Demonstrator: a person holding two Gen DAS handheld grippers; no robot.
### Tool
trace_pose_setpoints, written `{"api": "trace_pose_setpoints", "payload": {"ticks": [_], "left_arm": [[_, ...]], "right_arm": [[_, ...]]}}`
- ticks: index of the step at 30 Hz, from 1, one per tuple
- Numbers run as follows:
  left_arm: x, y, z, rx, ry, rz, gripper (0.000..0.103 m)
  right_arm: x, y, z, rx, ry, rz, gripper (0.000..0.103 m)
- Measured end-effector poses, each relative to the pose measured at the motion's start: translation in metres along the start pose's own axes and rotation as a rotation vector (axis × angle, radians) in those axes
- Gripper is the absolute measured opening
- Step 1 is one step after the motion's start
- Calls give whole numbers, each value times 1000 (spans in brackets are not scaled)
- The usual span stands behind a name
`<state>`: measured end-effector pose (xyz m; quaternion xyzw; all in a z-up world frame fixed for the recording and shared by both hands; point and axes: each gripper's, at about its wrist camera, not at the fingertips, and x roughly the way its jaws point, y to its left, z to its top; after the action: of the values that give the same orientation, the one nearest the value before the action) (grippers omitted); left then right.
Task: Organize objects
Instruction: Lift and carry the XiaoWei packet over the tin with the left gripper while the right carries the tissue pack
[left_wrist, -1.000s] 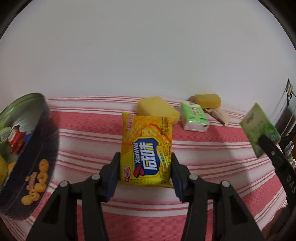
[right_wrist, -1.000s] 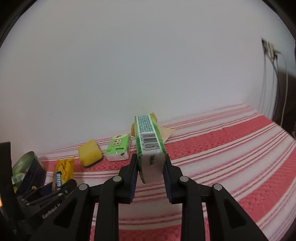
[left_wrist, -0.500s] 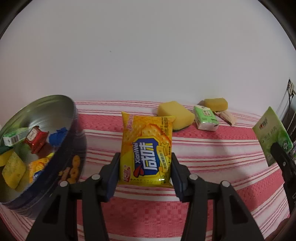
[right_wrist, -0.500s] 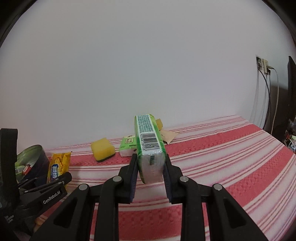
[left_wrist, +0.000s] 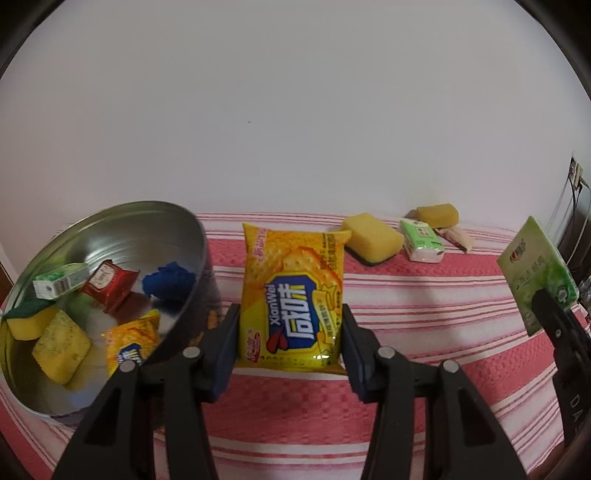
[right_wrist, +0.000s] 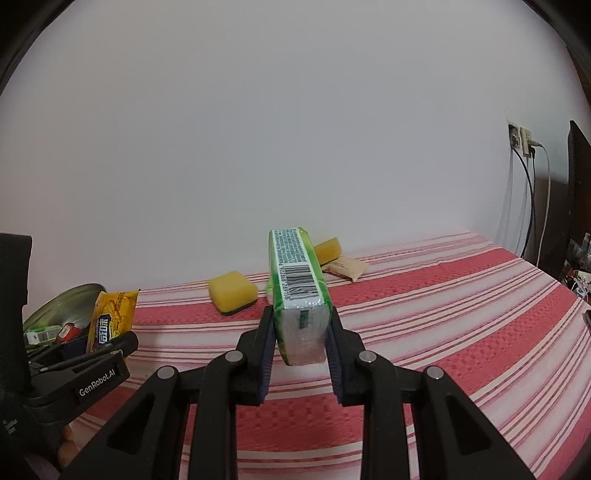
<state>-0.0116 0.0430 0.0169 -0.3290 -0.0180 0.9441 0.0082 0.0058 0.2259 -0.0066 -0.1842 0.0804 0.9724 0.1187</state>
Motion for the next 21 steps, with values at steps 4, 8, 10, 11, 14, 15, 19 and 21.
{"api": "trace_pose_setpoints", "payload": {"ticks": [4,8,10,11,14,15,19,21], "left_arm": [[-6,9,1,-3,-4,1,49],[-15,24,7,-14,-35,-2,50],[-19,30,9,-16,-51,9,49],[-21,34,10,-18,-60,15,49],[-25,45,13,-23,-74,24,49],[-26,49,14,-27,-76,25,49],[-28,61,17,-39,-82,27,49],[-30,66,18,-41,-86,31,49]], "right_arm": [[-6,13,-1,6,-11,16,28],[-9,28,0,5,-23,47,28],[-10,35,0,-1,-29,64,28],[-10,37,1,-7,-34,71,28],[-11,50,1,-26,-48,90,28],[-8,44,4,-29,-49,97,28],[-17,79,1,-35,-55,117,28],[-18,86,1,-38,-57,128,28]]}}
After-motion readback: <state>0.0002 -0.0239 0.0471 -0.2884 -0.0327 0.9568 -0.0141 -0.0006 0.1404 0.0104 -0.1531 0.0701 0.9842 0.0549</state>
